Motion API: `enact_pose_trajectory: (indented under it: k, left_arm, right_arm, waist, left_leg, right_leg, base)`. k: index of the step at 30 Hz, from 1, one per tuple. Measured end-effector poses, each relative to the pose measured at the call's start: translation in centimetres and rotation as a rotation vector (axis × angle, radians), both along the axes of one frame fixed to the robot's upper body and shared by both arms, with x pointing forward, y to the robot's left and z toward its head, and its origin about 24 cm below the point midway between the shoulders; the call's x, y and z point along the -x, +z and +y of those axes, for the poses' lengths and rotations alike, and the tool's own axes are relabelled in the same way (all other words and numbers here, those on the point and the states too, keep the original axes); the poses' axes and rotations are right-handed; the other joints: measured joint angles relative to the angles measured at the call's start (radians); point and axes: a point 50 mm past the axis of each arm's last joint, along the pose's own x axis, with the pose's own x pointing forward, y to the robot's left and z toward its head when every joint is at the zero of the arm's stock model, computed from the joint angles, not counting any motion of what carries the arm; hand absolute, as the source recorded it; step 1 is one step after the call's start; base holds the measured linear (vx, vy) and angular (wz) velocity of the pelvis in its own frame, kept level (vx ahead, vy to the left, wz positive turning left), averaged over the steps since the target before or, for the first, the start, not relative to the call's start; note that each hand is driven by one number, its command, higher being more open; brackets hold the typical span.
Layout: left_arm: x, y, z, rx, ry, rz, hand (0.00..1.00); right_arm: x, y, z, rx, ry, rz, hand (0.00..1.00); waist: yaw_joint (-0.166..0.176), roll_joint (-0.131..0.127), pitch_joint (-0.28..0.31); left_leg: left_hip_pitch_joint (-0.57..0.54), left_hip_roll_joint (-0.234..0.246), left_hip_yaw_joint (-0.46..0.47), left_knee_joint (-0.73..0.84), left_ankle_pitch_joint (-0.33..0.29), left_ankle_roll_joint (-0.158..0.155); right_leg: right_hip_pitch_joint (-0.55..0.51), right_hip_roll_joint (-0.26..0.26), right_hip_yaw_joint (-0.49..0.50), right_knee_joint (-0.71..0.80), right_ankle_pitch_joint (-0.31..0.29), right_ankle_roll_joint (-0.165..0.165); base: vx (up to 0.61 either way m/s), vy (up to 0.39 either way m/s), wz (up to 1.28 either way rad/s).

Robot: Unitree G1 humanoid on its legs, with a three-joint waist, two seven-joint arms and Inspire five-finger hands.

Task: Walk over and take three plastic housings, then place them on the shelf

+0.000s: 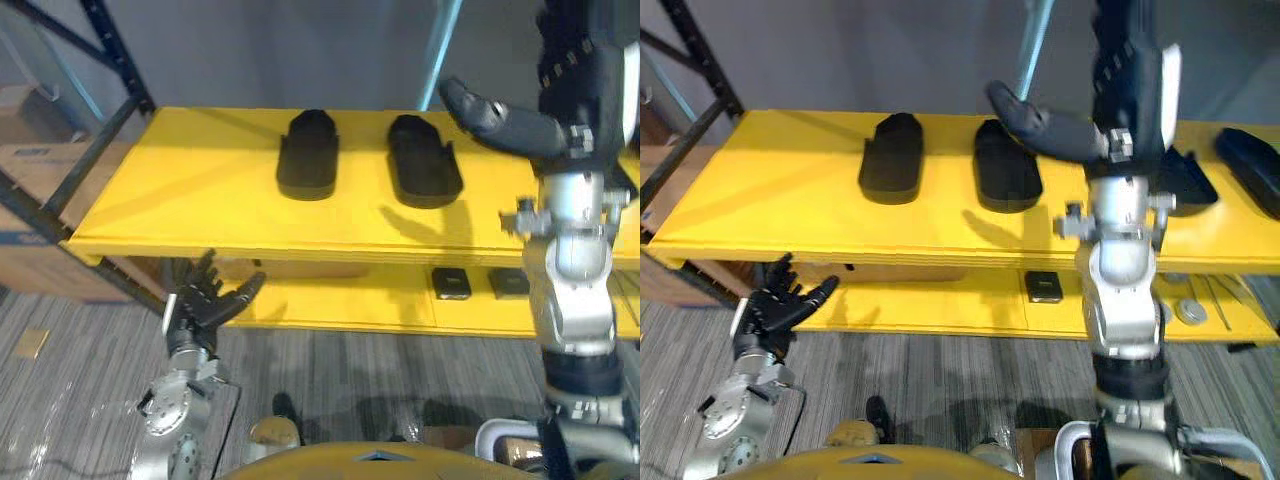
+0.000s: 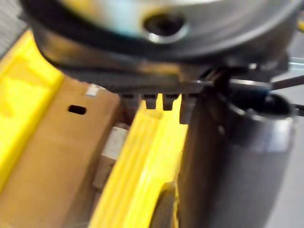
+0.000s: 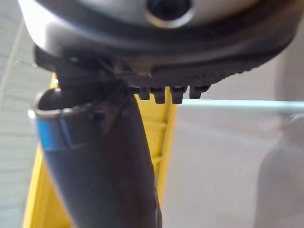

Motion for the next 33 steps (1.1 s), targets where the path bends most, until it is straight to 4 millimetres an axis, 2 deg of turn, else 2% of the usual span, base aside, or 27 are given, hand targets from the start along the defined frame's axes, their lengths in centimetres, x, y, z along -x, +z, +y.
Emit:
enact_pose_trajectory:
  k: [2, 3, 5, 6, 9, 11, 15, 17, 20, 22, 26, 27, 28, 29, 31, 33]
  left_arm:
    - [0.3, 1.1, 0.5, -0.011, 0.046, -0.058, 1.00]
    - [0.5, 1.4, 0.7, -0.013, 0.060, -0.071, 1.00]
    - [1.2, 2.1, 1.4, -0.021, 0.118, -0.113, 1.00]
    - [1.5, 2.3, 1.7, -0.024, 0.145, -0.120, 1.00]
    - [2.5, 2.0, 2.4, -0.020, 0.233, -0.107, 1.00]
    - [2.7, 1.9, 2.4, -0.016, 0.255, -0.106, 1.00]
    - [2.7, 3.4, 2.3, -0.058, 0.278, -0.190, 1.00]
    - [2.5, 4.4, 2.0, -0.066, 0.261, -0.261, 1.00]
    - [1.8, 6.0, 0.4, -0.056, 0.167, -0.380, 1.00]
    - [1.3, 6.3, -0.6, -0.038, 0.107, -0.417, 1.00]
    - [0.3, 6.2, -2.7, 0.024, 0.016, -0.431, 1.00]
    - [-0.6, 6.3, -3.9, 0.066, -0.059, -0.448, 1.00]
    - [-1.4, 6.4, -4.4, 0.081, -0.084, -0.455, 1.00]
    - [-1.6, 6.3, -4.5, 0.083, -0.086, -0.454, 1.00]
    - [-2.5, 6.2, -4.7, 0.095, -0.069, -0.446, 1.00]
    - [-3.1, 6.0, -4.7, 0.098, -0.058, -0.437, 1.00]
  right_arm:
    - [1.6, -3.6, -0.8, -0.066, -0.013, 0.136, 1.00]
    - [2.1, -4.5, -0.9, -0.083, -0.017, 0.171, 1.00]
    - [4.3, -7.7, -1.4, -0.200, -0.032, 0.283, 1.00]
    - [4.8, -8.5, -1.4, -0.244, -0.034, 0.306, 1.00]
    - [5.4, -9.3, -1.0, -0.321, -0.035, 0.314, 1.00]
    - [5.3, -9.3, -0.7, -0.332, -0.021, 0.308, 1.00]
    - [4.6, -9.9, 0.9, -0.315, 0.013, 0.347, 1.00]
    - [4.2, -10.8, 1.5, -0.324, 0.012, 0.392, 1.00]
    - [4.1, -12.5, 1.9, -0.366, -0.022, 0.476, 1.00]
    - [4.2, -13.1, 2.0, -0.381, -0.038, 0.507, 1.00]
    - [4.3, -13.3, 2.1, -0.428, -0.023, 0.514, 1.00]
    - [5.1, -14.0, 1.8, -0.487, -0.025, 0.537, 1.00]
    - [6.0, -14.6, 1.4, -0.502, -0.059, 0.562, 1.00]
    - [6.4, -14.9, 1.3, -0.508, -0.073, 0.573, 1.00]
    - [7.9, -15.7, 0.3, -0.522, -0.120, 0.607, 1.00]
    - [9.0, -15.9, -0.4, -0.530, -0.142, 0.618, 1.00]
  waist:
    - [-0.018, 0.013, -0.010]
    - [-0.026, 0.016, -0.012]
    - [-0.034, 0.023, -0.017]
    - [-0.037, 0.023, -0.017]
    - [-0.051, 0.023, -0.019]
    - [-0.046, 0.018, -0.025]
    - [-0.038, -0.006, -0.039]
    - [-0.036, -0.012, -0.043]
    - [-0.032, -0.010, -0.042]
    - [-0.039, -0.009, -0.042]
    - [-0.082, -0.009, -0.042]
    - [-0.120, -0.011, -0.041]
    - [-0.139, -0.011, -0.039]
    - [-0.147, -0.011, -0.038]
    - [-0.188, -0.015, -0.029]
    - [-0.199, -0.017, -0.026]
  left_leg:
    - [0.009, 0.004, 0.025, 0.000, -0.008, -0.005]
    - [0.009, 0.006, 0.027, 0.000, -0.009, -0.006]
    - [0.010, 0.015, 0.042, 0.000, -0.010, -0.010]
    - [0.010, 0.018, 0.043, 0.000, -0.009, -0.011]
    - [0.011, 0.019, 0.044, 0.000, -0.009, -0.014]
    - [0.010, 0.021, 0.042, 0.000, -0.011, -0.015]
    - [0.008, 0.018, 0.036, 0.000, -0.013, -0.015]
    - [0.008, 0.015, 0.032, 0.000, -0.014, -0.014]
    - [0.009, 0.011, 0.041, -0.001, -0.019, -0.017]
    - [0.015, 0.012, 0.059, 0.000, -0.021, -0.018]
    - [0.052, 0.023, 0.169, 0.003, -0.036, -0.029]
    - [0.082, 0.029, 0.257, 0.004, -0.046, -0.036]
    - [0.096, 0.033, 0.303, 0.004, -0.052, -0.044]
    - [0.103, 0.035, 0.321, 0.004, -0.055, -0.047]
    - [0.119, 0.045, 0.377, 0.028, -0.078, -0.059]
    - [0.112, 0.054, 0.391, 0.081, -0.118, -0.060]
  right_leg:
    - [0.001, 0.008, 0.022, -0.024, 0.007, -0.002]
    - [0.002, 0.010, 0.023, -0.030, 0.010, -0.002]
    - [0.001, 0.021, 0.034, -0.047, 0.020, -0.001]
    - [0.000, 0.021, 0.036, -0.048, 0.021, -0.002]
    - [0.000, 0.025, 0.037, -0.048, 0.021, -0.003]
    - [0.001, 0.023, 0.036, -0.048, 0.021, -0.003]
    - [0.001, 0.021, 0.033, -0.047, 0.020, -0.003]
    - [0.002, 0.019, 0.034, -0.045, 0.020, -0.003]
    - [-0.003, 0.019, 0.048, -0.043, 0.020, -0.003]
    - [-0.012, 0.020, 0.069, -0.043, 0.020, -0.003]
    - [-0.059, 0.029, 0.183, -0.039, 0.032, -0.009]
    - [-0.088, 0.042, 0.274, -0.041, 0.049, -0.018]
    - [-0.104, 0.053, 0.317, -0.042, 0.059, -0.023]
    - [-0.110, 0.056, 0.333, -0.043, 0.061, -0.023]
    - [-0.128, 0.069, 0.391, -0.045, 0.063, -0.024]
    - [-0.144, 0.076, 0.432, -0.044, 0.065, -0.026]
  base:
    - [0.03, 0.001, -0.34]
    - [0.05, 0.006, -0.26]
    - [0.05, -0.006, -0.17]
    - [0.04, 0.000, -0.10]
    - [0.05, 0.012, -0.02]
    - [0.05, 0.023, 0.03]
    - [0.03, 0.033, 0.05]
    - [0.02, 0.034, 0.05]
    - [0.01, 0.040, -0.06]
    - [-0.01, 0.040, -0.33]
    - [0.01, 0.043, -0.93]
    - [0.04, 0.039, -1.69]
    - [0.04, 0.028, -1.61]
    - [0.03, 0.018, -0.96]
    - [0.02, 0.009, -0.80]
    - [0.00, 0.004, -0.67]
